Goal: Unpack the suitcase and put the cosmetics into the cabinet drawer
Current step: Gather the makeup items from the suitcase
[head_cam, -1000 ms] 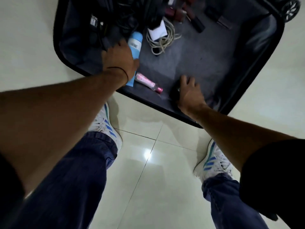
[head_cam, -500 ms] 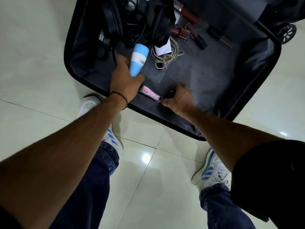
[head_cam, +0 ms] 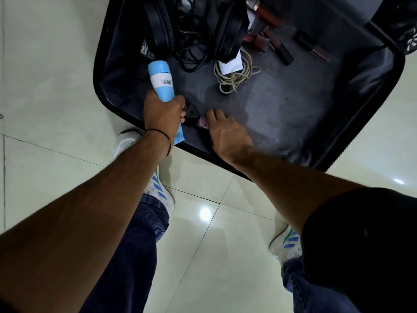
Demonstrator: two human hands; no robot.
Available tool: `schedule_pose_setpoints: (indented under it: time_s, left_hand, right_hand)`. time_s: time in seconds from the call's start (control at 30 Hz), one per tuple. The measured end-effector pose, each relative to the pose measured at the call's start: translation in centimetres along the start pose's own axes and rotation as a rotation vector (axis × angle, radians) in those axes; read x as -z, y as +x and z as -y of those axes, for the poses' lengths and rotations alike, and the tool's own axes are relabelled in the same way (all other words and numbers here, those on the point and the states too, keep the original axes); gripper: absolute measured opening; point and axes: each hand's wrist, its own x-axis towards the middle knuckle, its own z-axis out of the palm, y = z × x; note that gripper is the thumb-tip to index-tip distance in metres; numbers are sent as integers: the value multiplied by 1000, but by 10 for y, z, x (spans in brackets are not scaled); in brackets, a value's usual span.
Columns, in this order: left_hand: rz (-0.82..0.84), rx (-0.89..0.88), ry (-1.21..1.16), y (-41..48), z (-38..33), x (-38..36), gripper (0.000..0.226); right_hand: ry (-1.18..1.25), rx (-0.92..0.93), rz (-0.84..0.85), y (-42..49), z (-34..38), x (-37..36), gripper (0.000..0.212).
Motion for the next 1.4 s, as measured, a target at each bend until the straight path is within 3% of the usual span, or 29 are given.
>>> schedule_pose_setpoints:
  time_s: [0.07,0.13,0.23,0.3,0.47,0.57,0.63,0.8,1.0,1.17,1.27,1.4]
  left_hand:
    - [-91,10,-16,1,-1,-2,23]
    - [-173,20,-56,2,-2,-5,25]
    - [-234,18,-91,-3,-5,-9,27]
    - [-215,17,-97,-12,-7,-13,26]
    - [85,-88,143,-37,-4,-29,30]
    - [293,-213,398,-53,-7,-50,25]
    - [332,-299,521,-61,-15,-67,22]
    - [350,-468,617,-57,-34,-122,28]
    - [407,-1115,1222,-20,-61,-190,53]
    - [338,-1215,1659,-9,-64,-217,46]
    - [293,-1238,1668,-5,-60,-213,46]
    - [396,-1284,1523,-15,-58,-200,43]
  right_hand:
    - [-64,-32,7,6,6,6,27]
    - [-16,-84,38,10,8,13,33]
    - [292,-233,113,7,-2,25,48]
    - [578,-382,127,-2,-15,33,44]
    - [1204,-777,107,-39,-63,47,14]
    - [1436,-917,109,-63,-92,50,4]
    - [1578,-958,25,-74,-105,53,4]
    - [1598,-946,-138,-80,-124,62,10]
    - [1668,-837,-270,-66,-134,62,16]
    - [1648,-829,-313,-63,-151,51,17]
    - [1660,-806,-323,-73,-157,48,17]
    - [1662,-775,-307,-87,-155,51,14]
